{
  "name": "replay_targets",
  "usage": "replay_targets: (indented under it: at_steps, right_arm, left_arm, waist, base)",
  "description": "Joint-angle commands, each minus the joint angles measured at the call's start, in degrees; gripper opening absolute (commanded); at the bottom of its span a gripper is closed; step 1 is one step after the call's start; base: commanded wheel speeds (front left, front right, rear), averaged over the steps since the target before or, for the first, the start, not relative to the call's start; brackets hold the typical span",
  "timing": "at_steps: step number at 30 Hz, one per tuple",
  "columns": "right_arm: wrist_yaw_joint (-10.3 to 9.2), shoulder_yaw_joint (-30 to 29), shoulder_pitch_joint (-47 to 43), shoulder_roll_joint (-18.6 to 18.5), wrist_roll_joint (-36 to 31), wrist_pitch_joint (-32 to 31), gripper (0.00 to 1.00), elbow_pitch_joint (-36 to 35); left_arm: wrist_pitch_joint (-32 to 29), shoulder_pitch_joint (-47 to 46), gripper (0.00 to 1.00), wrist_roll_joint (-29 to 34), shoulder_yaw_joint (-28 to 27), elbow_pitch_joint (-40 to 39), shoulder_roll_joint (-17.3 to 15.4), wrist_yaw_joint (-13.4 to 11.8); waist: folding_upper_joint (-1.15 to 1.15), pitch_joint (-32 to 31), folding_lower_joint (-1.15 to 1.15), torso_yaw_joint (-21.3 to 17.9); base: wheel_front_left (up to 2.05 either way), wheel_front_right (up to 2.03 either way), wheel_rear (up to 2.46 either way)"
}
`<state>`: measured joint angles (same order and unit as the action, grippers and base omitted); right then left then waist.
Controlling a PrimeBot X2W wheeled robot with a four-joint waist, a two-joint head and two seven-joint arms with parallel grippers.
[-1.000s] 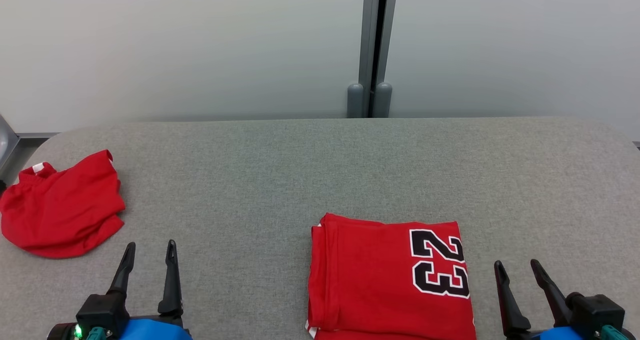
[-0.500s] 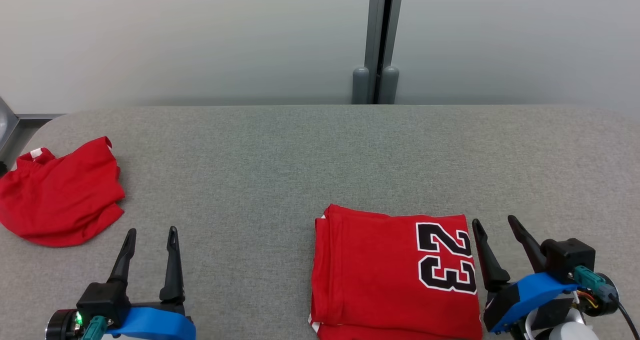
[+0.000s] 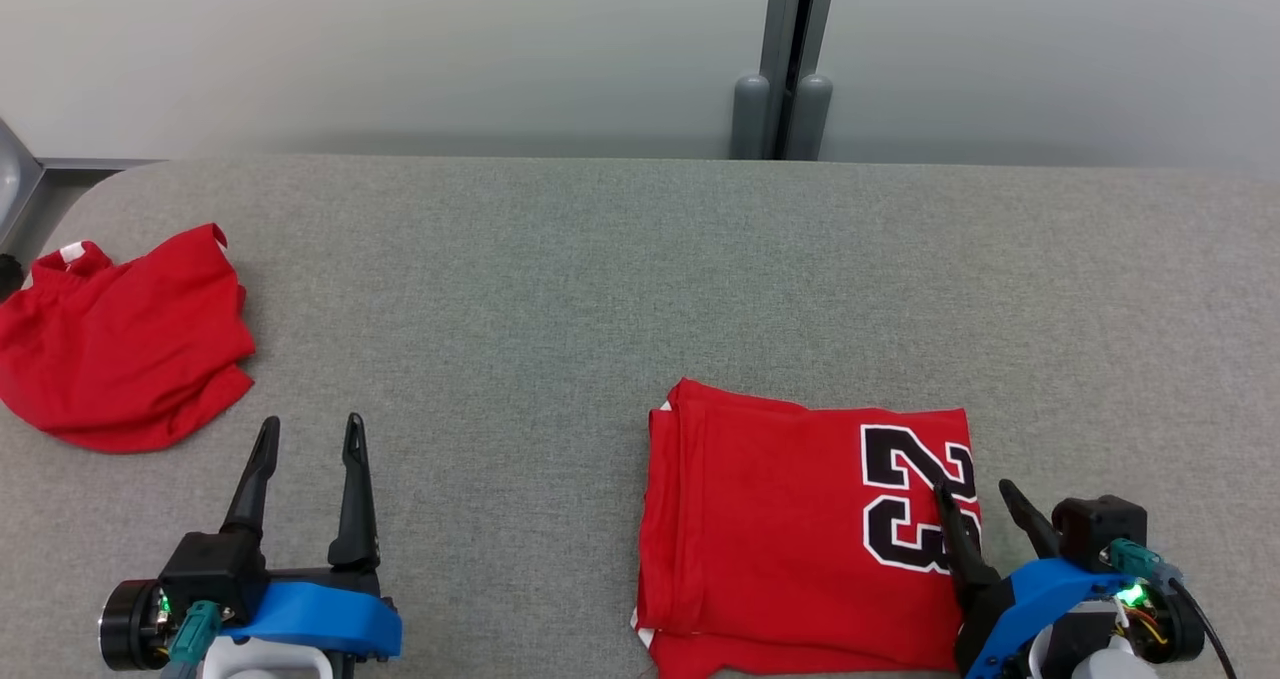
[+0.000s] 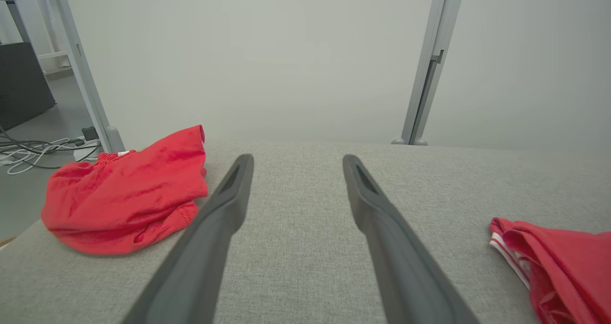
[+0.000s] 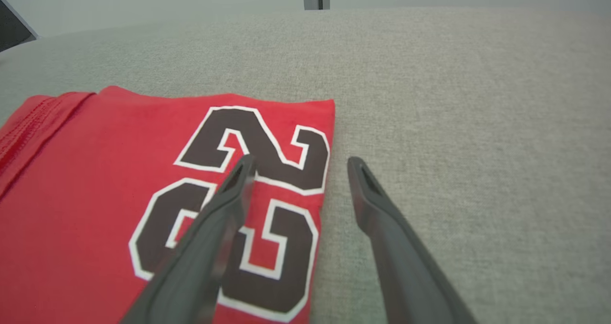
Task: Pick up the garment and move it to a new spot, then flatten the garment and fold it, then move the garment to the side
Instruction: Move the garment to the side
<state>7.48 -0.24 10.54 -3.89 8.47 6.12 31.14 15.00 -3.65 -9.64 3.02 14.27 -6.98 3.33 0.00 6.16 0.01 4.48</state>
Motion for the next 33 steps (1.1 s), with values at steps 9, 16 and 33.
replay_targets:
  at_steps: [9,16,33]
  right_arm:
    - [0.02,1.60,2.02,0.71,2.10,2.81,1.00,8.86]
    - [0.09,5.34,2.28,1.29,5.55,4.95,0.00,13.26]
    - [0.02,8.69,20.08,-7.30,4.93,6.11,0.00,7.81]
  left_arm:
    - [0.25,-1.44,1.00,0.66,-0.15,0.04,0.53,0.54]
    - [0.25,-1.59,1.00,1.01,-0.42,0.11,1.04,0.59]
    - [0.24,-6.36,1.00,1.91,-1.66,-3.57,2.44,0.42]
  waist:
    - [0.00,1.07,-0.01,0.78]
    - [0.00,1.36,-0.01,0.98]
    - [0.00,8.35,-0.01,0.52]
  base:
    - [0.00,0.00,0.00]
    - [0.00,0.00,0.00]
    - [0.00,0.00,0.00]
